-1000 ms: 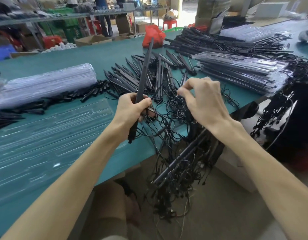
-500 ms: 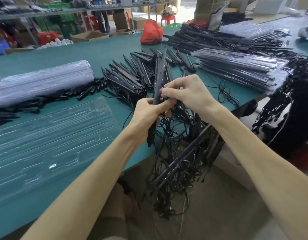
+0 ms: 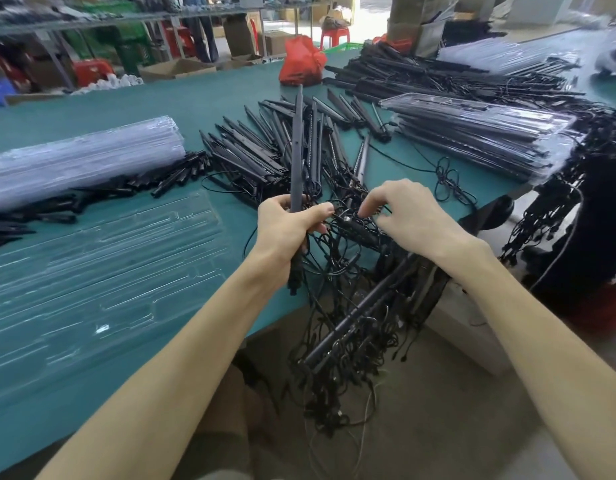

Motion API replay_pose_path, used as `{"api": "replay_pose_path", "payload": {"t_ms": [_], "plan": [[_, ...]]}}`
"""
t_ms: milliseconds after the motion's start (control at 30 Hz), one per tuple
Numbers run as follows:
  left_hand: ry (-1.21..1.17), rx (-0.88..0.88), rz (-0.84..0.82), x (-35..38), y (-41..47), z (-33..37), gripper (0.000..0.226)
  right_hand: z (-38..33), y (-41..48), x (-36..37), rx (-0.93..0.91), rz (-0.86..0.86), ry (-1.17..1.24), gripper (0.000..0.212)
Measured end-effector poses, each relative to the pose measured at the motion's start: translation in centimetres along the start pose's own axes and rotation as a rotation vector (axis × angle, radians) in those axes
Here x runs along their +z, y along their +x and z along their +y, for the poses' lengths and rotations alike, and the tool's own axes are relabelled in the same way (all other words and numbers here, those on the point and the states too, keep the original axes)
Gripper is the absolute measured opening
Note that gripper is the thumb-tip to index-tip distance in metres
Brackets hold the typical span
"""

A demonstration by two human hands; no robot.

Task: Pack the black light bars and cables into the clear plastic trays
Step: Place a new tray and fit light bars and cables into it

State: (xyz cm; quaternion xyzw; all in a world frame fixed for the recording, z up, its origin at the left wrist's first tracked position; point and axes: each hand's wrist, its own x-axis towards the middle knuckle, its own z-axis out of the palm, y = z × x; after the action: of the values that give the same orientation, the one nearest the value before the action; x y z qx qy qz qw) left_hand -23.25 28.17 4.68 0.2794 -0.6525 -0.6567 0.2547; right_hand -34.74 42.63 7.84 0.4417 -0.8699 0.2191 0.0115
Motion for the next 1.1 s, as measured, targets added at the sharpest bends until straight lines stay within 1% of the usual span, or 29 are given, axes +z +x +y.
{"api": "replay_pose_path", "payload": {"t_ms": [100, 200, 233, 333, 400, 467, 567, 700, 767, 833, 867, 933, 1000, 1033, 1100], "plan": [[-0.034, 0.004, 0.012, -0.1, -0.4, 0.8, 0.039, 0.4, -0.8, -0.2, 0.025, -0.047, -0.031, 0.033], [-0.098, 0.010, 0.031, -1.0, -0.1, 2.8, 0.035, 0.5, -1.5, -0.3, 0.026, -0.092, -0.025, 0.019], [-0.110, 0.020, 0.038, -1.5, 0.0, 3.6, 0.035, 0.6, -1.7, -0.3, 0.021, -0.090, -0.004, 0.018], [-0.104, 0.089, 0.043, -2.6, 0.1, 5.1, 0.030, 0.4, -2.1, -0.4, -0.014, -0.048, 0.171, 0.015], [-0.122, 0.110, 0.046, -3.0, -0.1, 5.4, 0.028, -0.1, -2.2, -0.2, -0.045, -0.070, 0.161, 0.018], [-0.164, 0.096, 0.067, -3.3, -0.1, 5.4, 0.029, -0.6, -2.0, 0.3, -0.060, -0.064, 0.144, 0.008], [-0.178, 0.074, 0.093, -4.1, -0.1, 5.1, 0.032, -0.4, -1.7, 0.6, -0.060, 0.034, 0.211, 0.009], [-0.149, 0.053, 0.098, -5.5, -0.1, 4.6, 0.020, -0.8, -1.2, 0.2, -0.087, 0.240, 0.206, 0.013], [-0.153, 0.048, 0.105, -6.0, 0.0, 4.5, 0.018, -1.7, -0.8, -0.5, -0.092, 0.304, 0.212, 0.014], [-0.159, 0.040, 0.103, -6.3, 0.1, 4.3, 0.016, -3.2, -0.3, -1.5, -0.127, 0.345, 0.302, 0.013], [-0.168, 0.028, 0.095, -6.3, 0.1, 4.2, 0.017, -4.2, 0.0, -2.0, -0.147, 0.369, 0.351, 0.012], [-0.216, -0.008, 0.073, -6.3, 0.1, 3.8, 0.028, -6.0, 0.6, -3.1, -0.189, 0.406, 0.418, 0.011], [-0.259, -0.037, 0.027, -6.1, 0.1, 3.5, 0.035, -7.5, 1.3, -3.7, -0.212, 0.399, 0.459, 0.011], [-0.276, -0.041, -0.022, -5.9, 0.1, 3.3, 0.032, -7.9, 1.7, -3.8, -0.213, 0.389, 0.465, 0.012], [-0.298, -0.037, -0.178, -5.6, 0.0, 3.0, 0.025, -8.2, 2.4, -3.8, -0.201, 0.381, 0.452, 0.014]]}}
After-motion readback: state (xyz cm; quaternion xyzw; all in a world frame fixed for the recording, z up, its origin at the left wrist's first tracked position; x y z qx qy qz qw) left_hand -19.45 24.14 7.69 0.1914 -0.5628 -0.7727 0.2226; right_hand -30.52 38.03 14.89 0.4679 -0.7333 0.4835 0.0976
